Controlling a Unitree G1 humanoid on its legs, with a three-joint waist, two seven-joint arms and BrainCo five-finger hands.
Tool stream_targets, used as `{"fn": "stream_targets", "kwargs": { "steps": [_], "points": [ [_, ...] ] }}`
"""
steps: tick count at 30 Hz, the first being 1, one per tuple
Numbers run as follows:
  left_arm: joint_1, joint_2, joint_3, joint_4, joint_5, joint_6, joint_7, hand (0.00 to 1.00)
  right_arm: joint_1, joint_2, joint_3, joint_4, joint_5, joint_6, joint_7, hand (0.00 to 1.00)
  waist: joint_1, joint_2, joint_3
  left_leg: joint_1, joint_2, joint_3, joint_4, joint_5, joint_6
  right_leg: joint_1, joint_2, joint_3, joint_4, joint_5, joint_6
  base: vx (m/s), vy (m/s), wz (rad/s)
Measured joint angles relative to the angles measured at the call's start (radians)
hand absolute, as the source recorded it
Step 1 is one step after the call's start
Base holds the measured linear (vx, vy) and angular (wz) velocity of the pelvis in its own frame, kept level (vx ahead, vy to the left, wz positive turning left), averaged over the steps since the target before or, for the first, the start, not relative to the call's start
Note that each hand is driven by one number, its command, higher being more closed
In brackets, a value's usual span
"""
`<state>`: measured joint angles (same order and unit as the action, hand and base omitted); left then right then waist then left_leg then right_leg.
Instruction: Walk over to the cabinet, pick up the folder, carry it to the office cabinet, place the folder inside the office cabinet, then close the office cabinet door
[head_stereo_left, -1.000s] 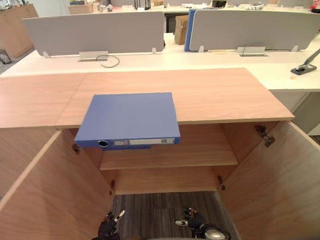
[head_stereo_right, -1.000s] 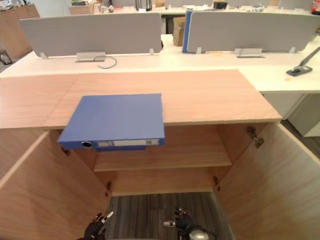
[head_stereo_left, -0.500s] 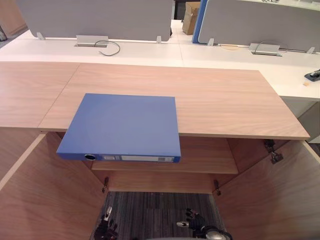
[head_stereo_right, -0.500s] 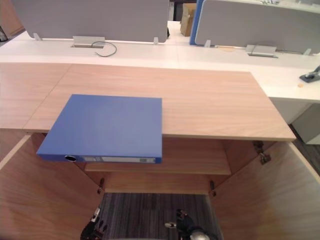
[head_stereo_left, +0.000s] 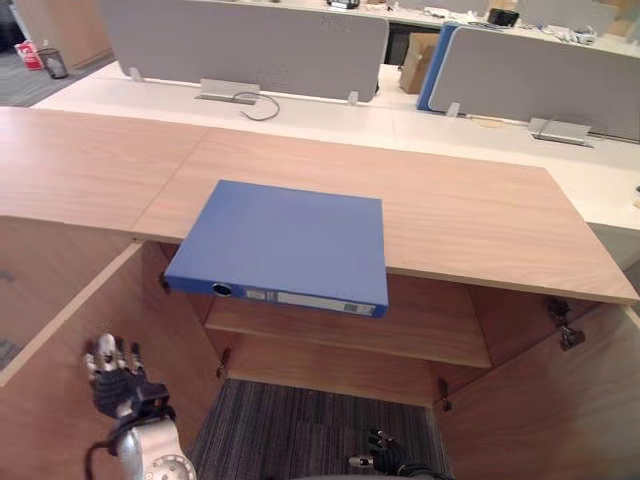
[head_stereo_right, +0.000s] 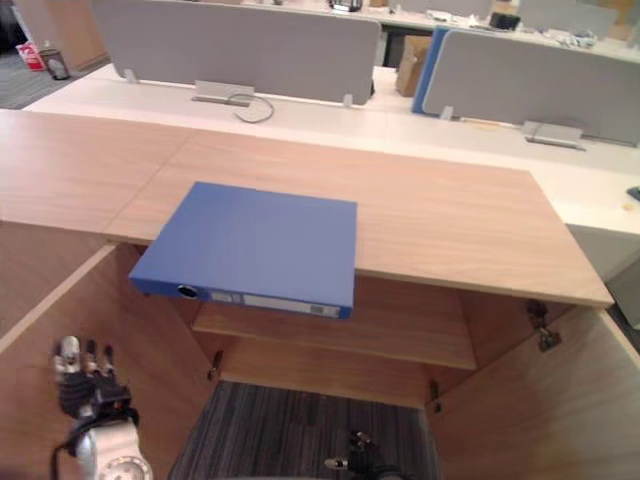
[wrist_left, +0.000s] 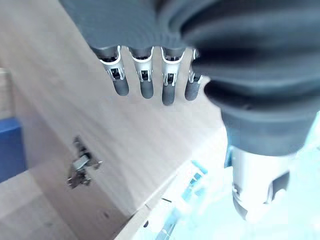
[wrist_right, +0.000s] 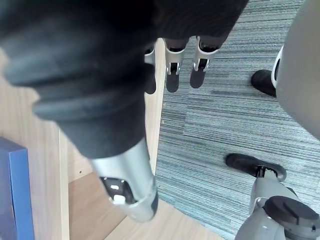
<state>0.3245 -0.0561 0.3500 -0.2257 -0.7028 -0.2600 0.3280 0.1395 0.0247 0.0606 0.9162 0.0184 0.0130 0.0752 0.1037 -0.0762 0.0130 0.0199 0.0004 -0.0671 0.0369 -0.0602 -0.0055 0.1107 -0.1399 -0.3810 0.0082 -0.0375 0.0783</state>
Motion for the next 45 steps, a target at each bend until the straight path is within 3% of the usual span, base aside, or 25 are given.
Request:
{"fn": "stream_targets", "kwargs": {
  "steps": [5, 8, 10, 13, 16, 19, 28, 34, 38, 45],
  "points": [
    [0.029, -0.008, 0.148, -0.278, 0.418, 0.028, 0.142, 0.0, -0.006, 0.036, -0.038, 0.005, 0.001, 0.0, -0.001, 0.0, 0.008, -0.01, 0.0, -0.001, 0.002, -0.012, -0.001, 0.014, -0.001, 0.001, 0.004, -0.007, -0.001, -0.002, -0.001, 0.0, -0.011, 0.05],
    [-0.019, -0.007, 0.225, -0.418, 0.619, 0.04, 0.234, 0.0, -0.014, 0.039, -0.039, 0.026, 0.0, -0.001, -0.005, 0.0, 0.015, -0.013, -0.005, -0.001, -0.006, -0.033, -0.001, 0.018, 0.003, 0.011, -0.001, -0.021, -0.003, -0.002, -0.001, 0.04, 0.009, 0.18],
    [-0.04, -0.006, 0.217, -0.473, 0.685, 0.049, 0.267, 0.0, -0.016, 0.039, -0.04, 0.04, 0.0, -0.002, -0.009, 0.0, 0.019, -0.011, -0.011, -0.001, -0.011, -0.038, -0.002, 0.019, 0.004, 0.013, -0.004, -0.024, -0.003, -0.002, -0.001, 0.03, 0.026, 0.16],
    [-0.046, 0.07, 0.092, -0.556, 0.849, 0.071, 0.277, 0.0, -0.037, 0.039, -0.04, 0.084, -0.002, -0.007, -0.013, 0.0, 0.022, -0.013, -0.027, 0.0, -0.015, -0.043, -0.003, 0.02, 0.005, 0.013, -0.005, -0.022, -0.003, -0.002, -0.002, 0.03, 0.021, 0.09],
    [-0.05, 0.225, -0.096, -0.59, 1.006, 0.066, 0.213, 0.0, -0.072, 0.036, -0.038, 0.149, -0.014, -0.017, -0.011, 0.0, 0.019, -0.008, -0.029, -0.002, -0.016, -0.035, -0.004, 0.021, 0.007, 0.007, -0.002, 0.001, -0.009, -0.002, -0.001, -0.03, -0.005, -0.1],
    [-0.046, 0.289, -0.235, -0.589, 1.106, 0.045, 0.125, 0.0, -0.102, 0.027, -0.028, 0.204, -0.044, -0.021, -0.002, 0.0, 0.017, -0.003, -0.03, -0.004, -0.013, -0.021, -0.017, 0.026, 0.005, -0.008, 0.003, 0.028, -0.02, -0.003, -0.001, -0.04, -0.01, -0.18],
    [-0.044, 0.327, -0.367, -0.532, 1.143, -0.028, -0.029, 0.0, -0.157, -0.039, 0.08, 0.309, -0.078, -0.035, 0.015, 0.0, 0.017, 0.032, -0.043, -0.014, -0.006, -0.01, -0.013, 0.028, 0.005, -0.025, 0.016, 0.053, -0.021, -0.002, -0.002, 0.0, -0.003, -0.05],
    [-0.047, 0.437, -0.453, -0.529, 1.193, -0.058, -0.062, 0.0, -0.169, -0.054, 0.169, 0.32, -0.079, -0.037, 0.026, 0.0, 0.011, 0.037, -0.043, -0.012, -0.001, -0.002, -0.013, 0.028, 0.005, -0.03, 0.02, 0.063, -0.017, -0.003, -0.003, -0.02, 0.006, -0.05],
    [-0.071, 0.532, -0.454, -0.492, 1.228, -0.073, -0.088, 0.0, -0.187, -0.063, 0.207, 0.32, -0.078, -0.043, 0.035, 0.0, 0.006, 0.042, -0.041, -0.011, 0.007, 0.016, -0.013, 0.028, 0.004, -0.045, 0.026, 0.087, -0.007, -0.003, -0.005, -0.03, 0.009, -0.14],
    [-0.085, 0.625, -0.45, -0.489, 1.258, -0.1, -0.128, 0.0, -0.186, -0.09, 0.206, 0.314, -0.079, -0.049, 0.043, 0.0, -0.003, 0.049, -0.037, -0.004, 0.01, 0.036, -0.018, 0.028, 0.004, -0.054, 0.028, 0.113, 0.0, -0.002, -0.007, -0.02, 0.017, -0.1]
  ]
}}
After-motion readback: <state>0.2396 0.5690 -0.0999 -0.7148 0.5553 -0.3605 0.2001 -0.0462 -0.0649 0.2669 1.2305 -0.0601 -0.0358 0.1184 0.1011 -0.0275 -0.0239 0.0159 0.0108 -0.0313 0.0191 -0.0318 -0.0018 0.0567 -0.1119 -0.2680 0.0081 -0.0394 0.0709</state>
